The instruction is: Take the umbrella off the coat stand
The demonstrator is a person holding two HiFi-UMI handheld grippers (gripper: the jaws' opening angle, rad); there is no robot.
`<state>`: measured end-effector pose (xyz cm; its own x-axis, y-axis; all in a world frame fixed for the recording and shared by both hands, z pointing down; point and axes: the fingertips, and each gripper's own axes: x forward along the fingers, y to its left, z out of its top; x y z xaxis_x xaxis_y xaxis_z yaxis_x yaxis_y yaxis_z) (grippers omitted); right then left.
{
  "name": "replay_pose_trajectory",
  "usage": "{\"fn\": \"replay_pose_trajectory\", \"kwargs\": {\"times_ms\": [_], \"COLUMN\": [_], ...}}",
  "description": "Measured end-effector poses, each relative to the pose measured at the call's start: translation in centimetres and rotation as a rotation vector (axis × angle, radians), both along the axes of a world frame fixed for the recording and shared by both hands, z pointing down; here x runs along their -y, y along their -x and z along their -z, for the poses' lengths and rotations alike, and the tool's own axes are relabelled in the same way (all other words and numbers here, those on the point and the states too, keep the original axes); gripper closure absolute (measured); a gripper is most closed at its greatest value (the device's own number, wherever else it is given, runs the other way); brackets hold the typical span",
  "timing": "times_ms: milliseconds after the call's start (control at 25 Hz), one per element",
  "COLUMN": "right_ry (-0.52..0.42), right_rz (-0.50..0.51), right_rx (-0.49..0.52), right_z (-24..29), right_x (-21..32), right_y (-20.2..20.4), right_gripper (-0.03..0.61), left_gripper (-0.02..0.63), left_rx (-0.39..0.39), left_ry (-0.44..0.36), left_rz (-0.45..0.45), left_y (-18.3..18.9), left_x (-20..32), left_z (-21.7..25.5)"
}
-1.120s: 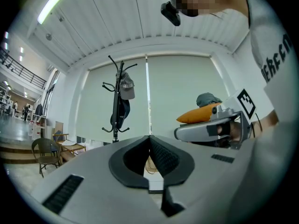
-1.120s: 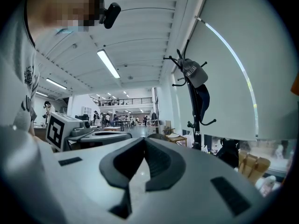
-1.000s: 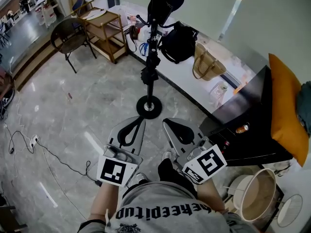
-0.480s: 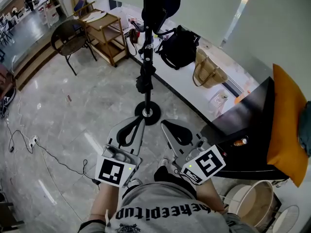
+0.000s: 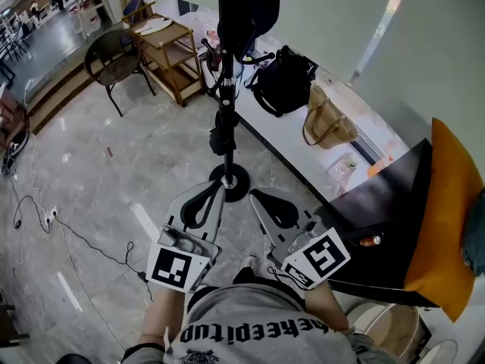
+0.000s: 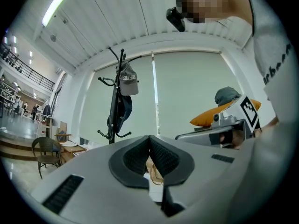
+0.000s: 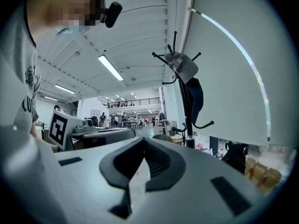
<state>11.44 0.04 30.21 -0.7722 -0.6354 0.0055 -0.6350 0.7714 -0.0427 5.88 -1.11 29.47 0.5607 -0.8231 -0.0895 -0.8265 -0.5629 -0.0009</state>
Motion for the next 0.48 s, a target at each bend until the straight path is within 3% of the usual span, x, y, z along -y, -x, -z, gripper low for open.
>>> {"fn": "replay_pose_trajectory", "kwargs": {"times_ms": [160, 480], "right_ry": [-0.001, -0.005], "right_rz": [0.022, 0.066], "right_rx": [-0.001, 0.010], "right_z": [-0.1, -0.4], "right_x": [1.0, 2.3], "right_y": [-0.9, -2.7], "right_gripper": [0.566, 0.566], "left_gripper": [0.598, 0.598], "left_rx": [-0.018, -0.004], "left_ry": [-0.035, -0.030], "left_rz": [0.017, 0.079], "left_y": [-0.9, -2.3], "left_x": [1.0, 2.1], "left_z": [0.8, 0.3]}}
